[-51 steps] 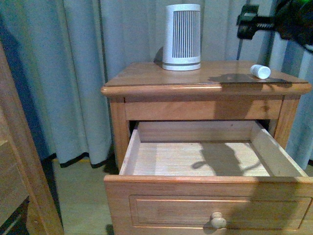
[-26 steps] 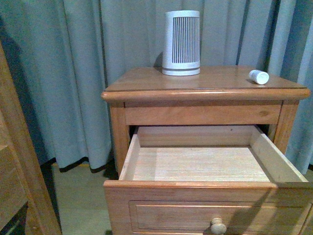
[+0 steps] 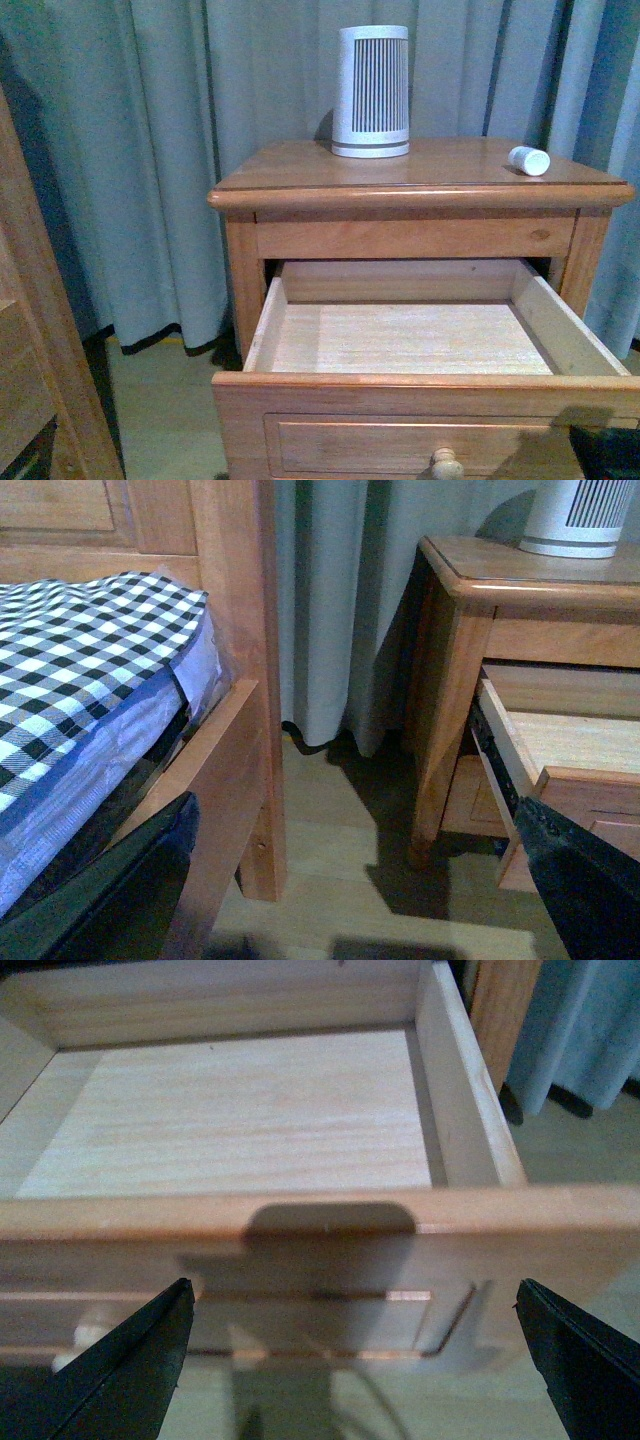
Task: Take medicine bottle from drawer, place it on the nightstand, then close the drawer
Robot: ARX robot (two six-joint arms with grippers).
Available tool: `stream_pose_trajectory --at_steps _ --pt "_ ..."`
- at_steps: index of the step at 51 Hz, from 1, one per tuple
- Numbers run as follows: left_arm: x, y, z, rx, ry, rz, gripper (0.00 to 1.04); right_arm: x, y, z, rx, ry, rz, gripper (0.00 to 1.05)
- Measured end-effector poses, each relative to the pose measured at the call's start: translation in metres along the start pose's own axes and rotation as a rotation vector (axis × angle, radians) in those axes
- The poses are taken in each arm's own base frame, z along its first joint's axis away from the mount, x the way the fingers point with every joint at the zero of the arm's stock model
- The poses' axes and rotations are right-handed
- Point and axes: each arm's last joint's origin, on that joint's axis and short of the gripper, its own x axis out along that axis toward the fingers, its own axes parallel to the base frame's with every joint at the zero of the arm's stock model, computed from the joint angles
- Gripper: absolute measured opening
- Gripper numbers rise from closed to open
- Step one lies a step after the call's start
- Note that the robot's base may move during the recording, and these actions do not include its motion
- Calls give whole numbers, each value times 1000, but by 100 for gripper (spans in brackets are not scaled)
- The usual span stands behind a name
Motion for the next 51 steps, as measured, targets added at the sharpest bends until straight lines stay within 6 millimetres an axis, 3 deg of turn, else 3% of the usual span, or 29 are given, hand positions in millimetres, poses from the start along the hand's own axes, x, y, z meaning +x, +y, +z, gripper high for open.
stream_pose_trajectory --at_steps 9,23,31,41,47,51 --pt "0 0 0 0 0 0 98 48 3 1 -46 24 -42 98" --pt "0 0 0 0 0 0 98 152 4 41 -55 18 -117 98" --pt "0 0 0 0 0 0 98 185 1 56 -60 6 -152 98" --pt "0 0 0 0 0 0 98 203 -2 62 -76 -14 -155 98" --pt "0 0 0 0 0 0 98 202 -3 62 -67 -11 -150 98" --pt "0 0 0 0 0 0 98 188 -1 65 -27 -13 -134 98"
